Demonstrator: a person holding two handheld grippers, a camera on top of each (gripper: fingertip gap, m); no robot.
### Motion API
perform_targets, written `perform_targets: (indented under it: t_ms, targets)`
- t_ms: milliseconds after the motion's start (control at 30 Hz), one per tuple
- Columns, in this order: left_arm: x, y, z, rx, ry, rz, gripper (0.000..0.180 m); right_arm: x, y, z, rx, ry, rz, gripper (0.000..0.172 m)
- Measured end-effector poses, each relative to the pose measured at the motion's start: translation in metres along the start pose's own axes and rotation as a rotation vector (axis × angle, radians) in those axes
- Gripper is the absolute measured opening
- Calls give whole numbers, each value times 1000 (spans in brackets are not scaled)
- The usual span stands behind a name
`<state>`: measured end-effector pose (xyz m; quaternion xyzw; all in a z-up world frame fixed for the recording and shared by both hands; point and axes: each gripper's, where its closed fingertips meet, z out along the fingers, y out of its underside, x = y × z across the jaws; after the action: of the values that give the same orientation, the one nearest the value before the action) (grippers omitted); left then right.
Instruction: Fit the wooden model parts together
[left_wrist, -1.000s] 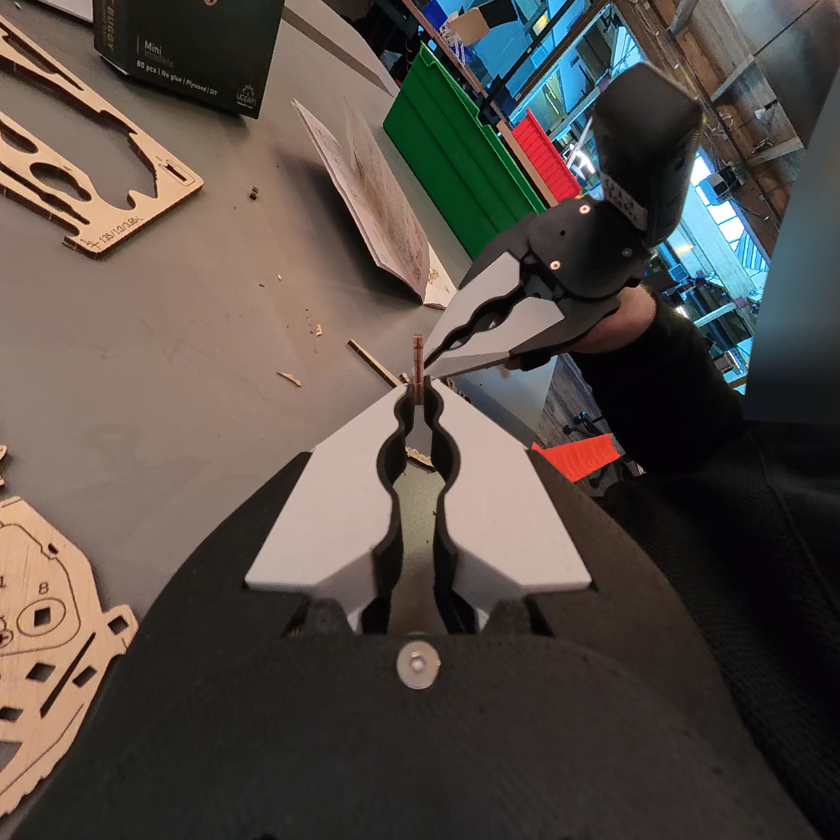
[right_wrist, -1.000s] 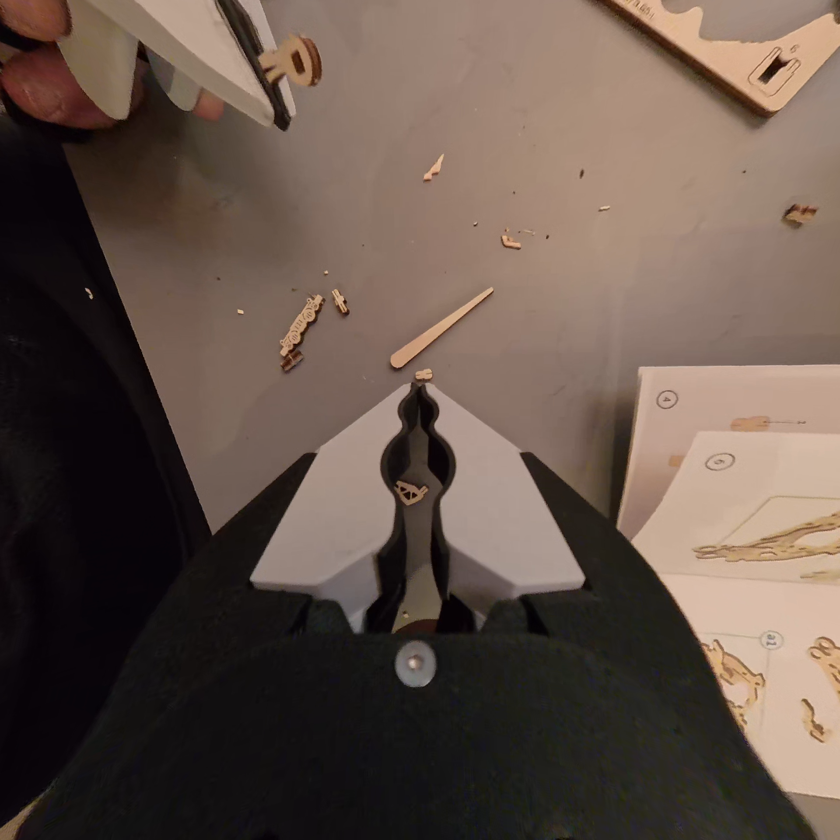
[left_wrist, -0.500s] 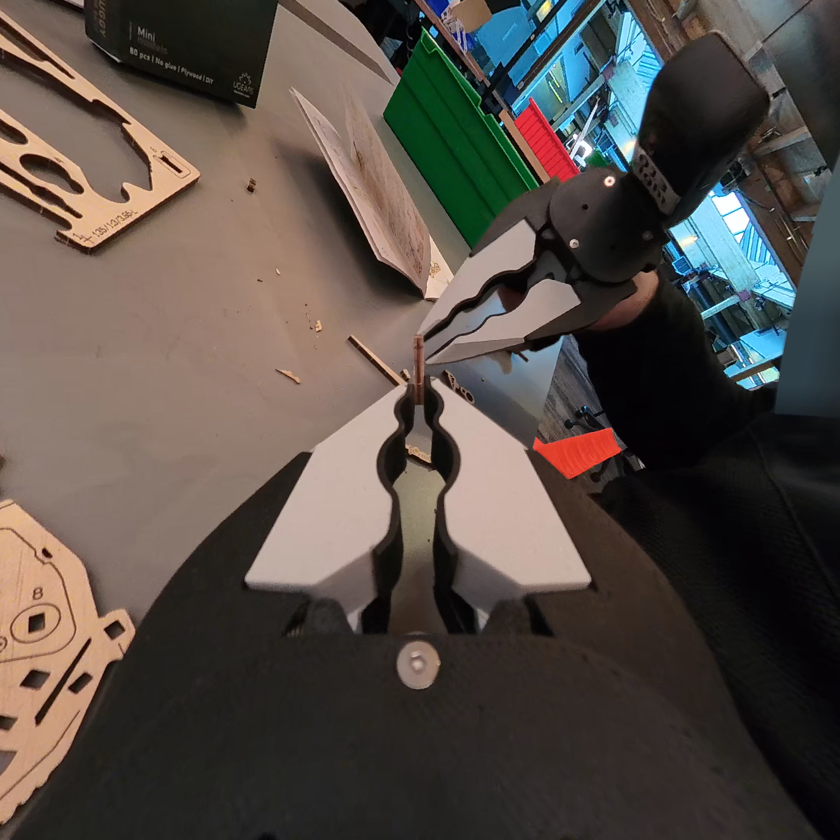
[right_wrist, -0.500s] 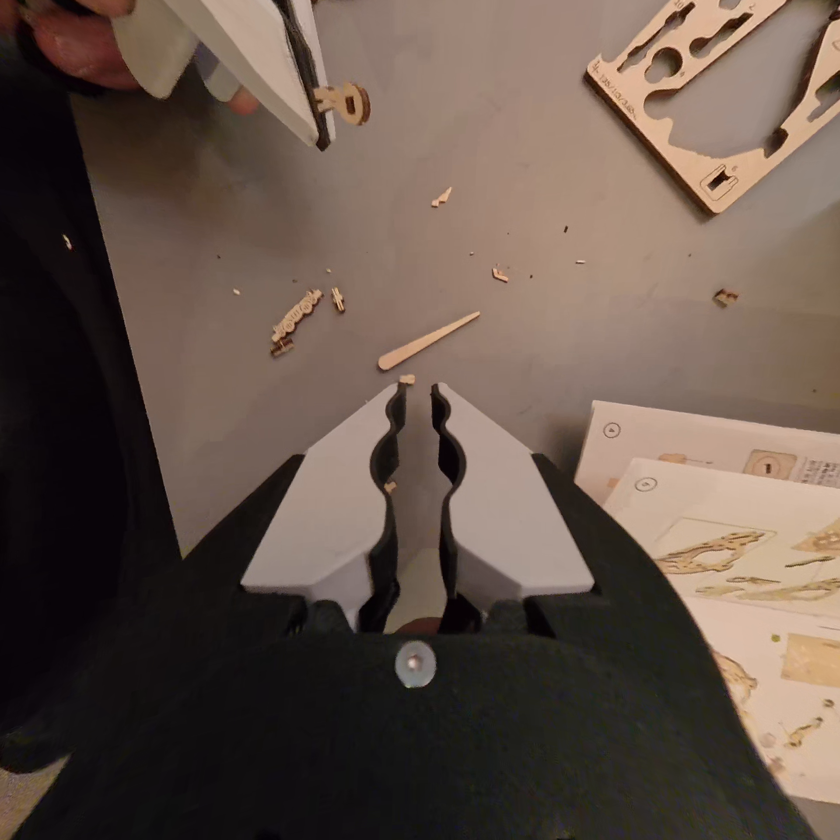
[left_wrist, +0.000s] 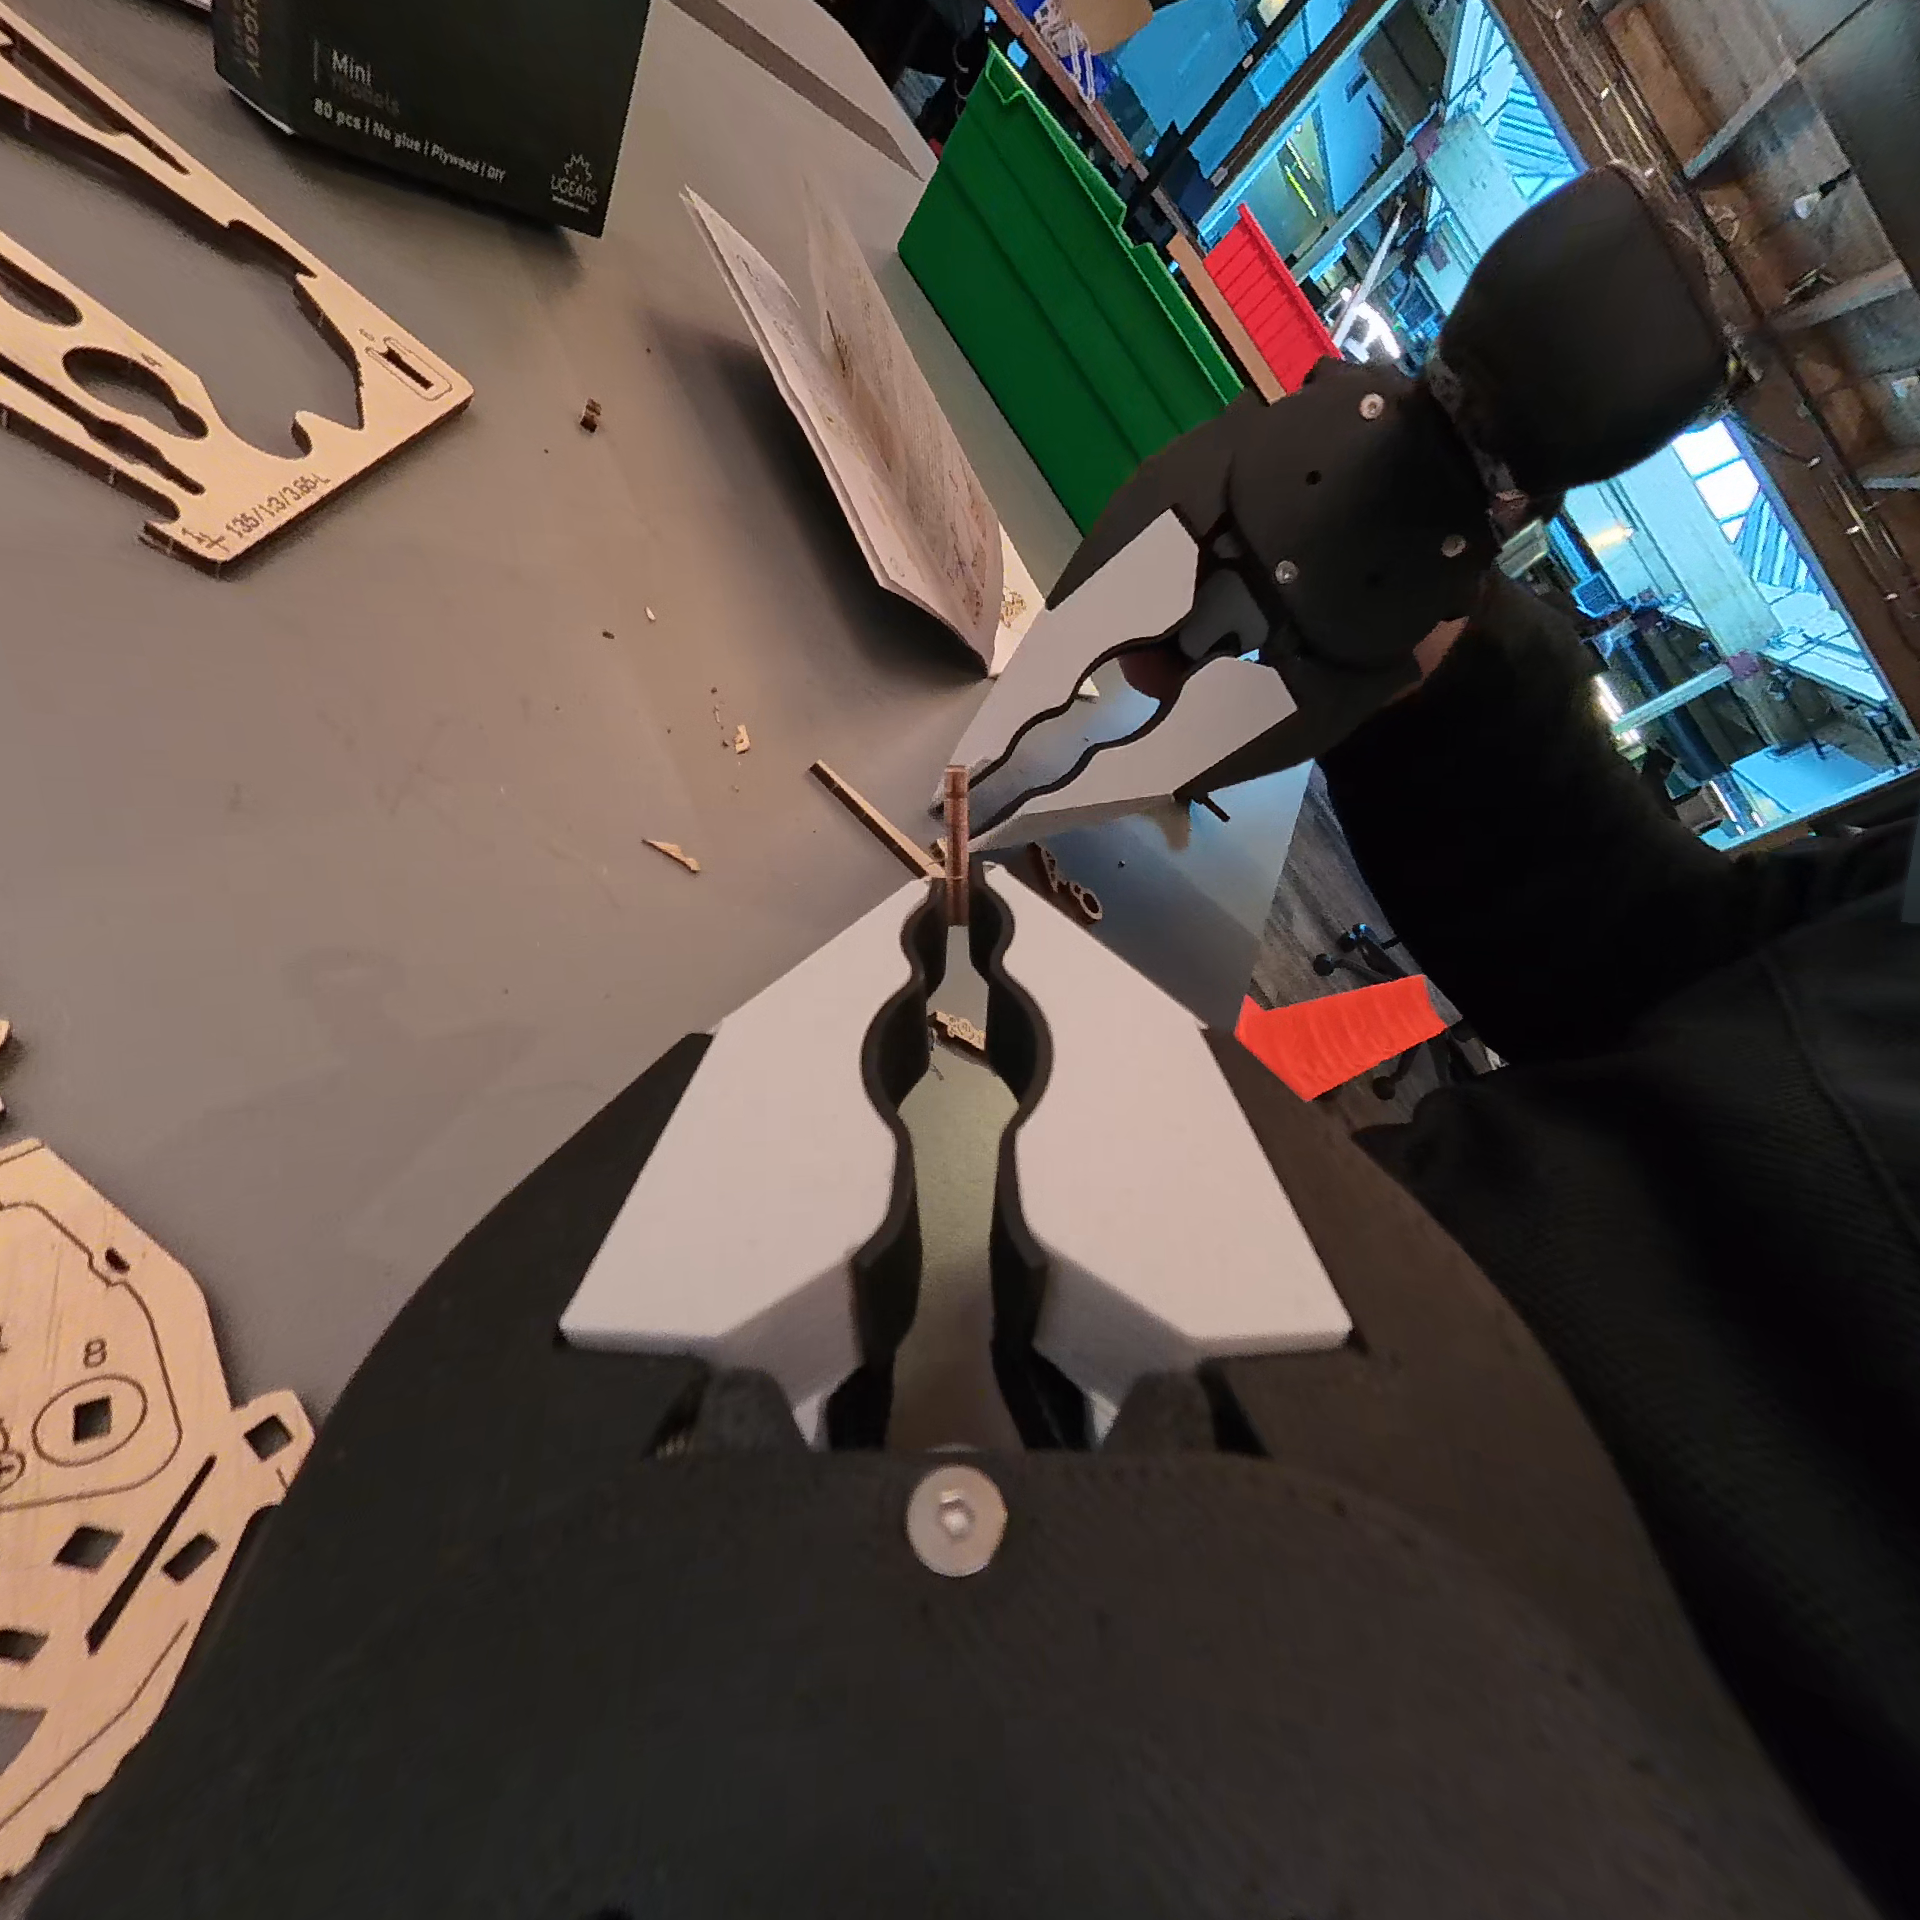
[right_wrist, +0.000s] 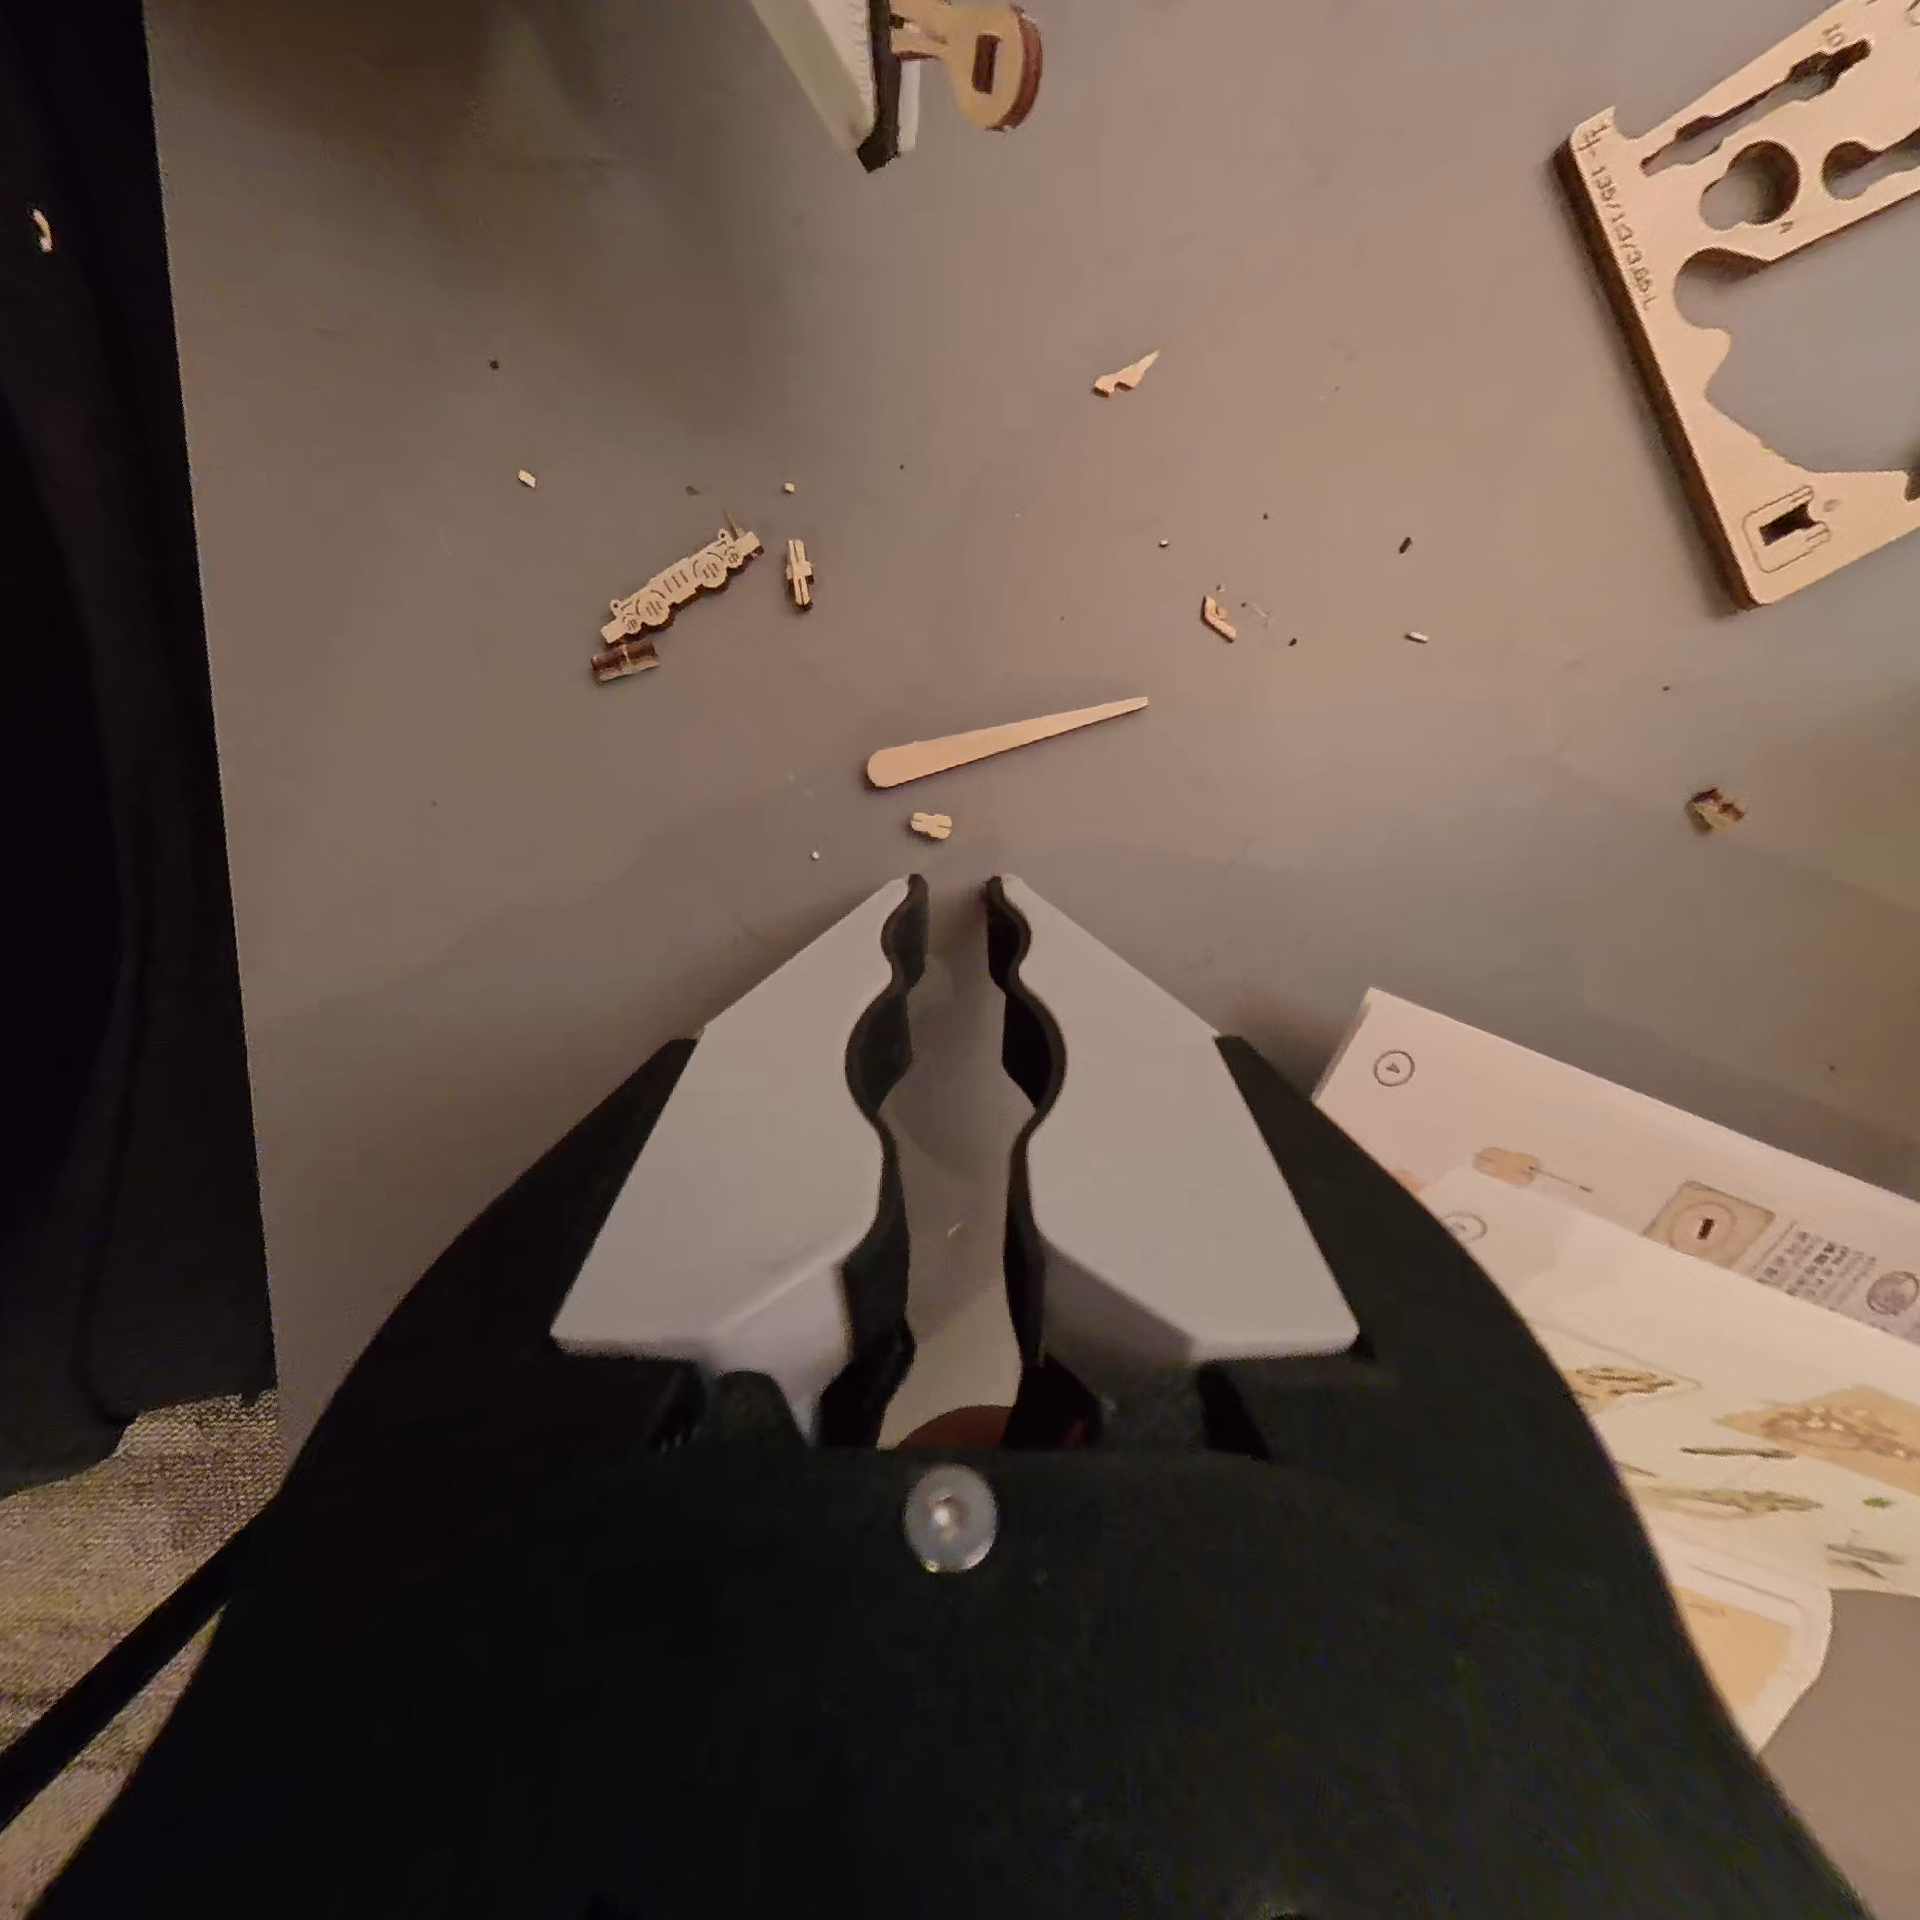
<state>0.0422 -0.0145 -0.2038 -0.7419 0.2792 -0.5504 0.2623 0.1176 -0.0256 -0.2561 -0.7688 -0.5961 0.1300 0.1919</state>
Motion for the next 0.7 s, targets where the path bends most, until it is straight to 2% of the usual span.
perform_targets:
  t_ms: [200,400,567,700]
  targets:
    - [1,-1,-1,7,1,11,1,-6,0,0,-3,-47,42,3]
    - [3,-1,-2,16,9,16,1,-11,2,-3,33,-52,79,9]
    - [4,-1,-2,15,17,15,1,-3,-7,-3,45,-9,-6,11]
    - [4,-3,-3,23,22,12,1,-1,-13,0,19,-41,-87,11]
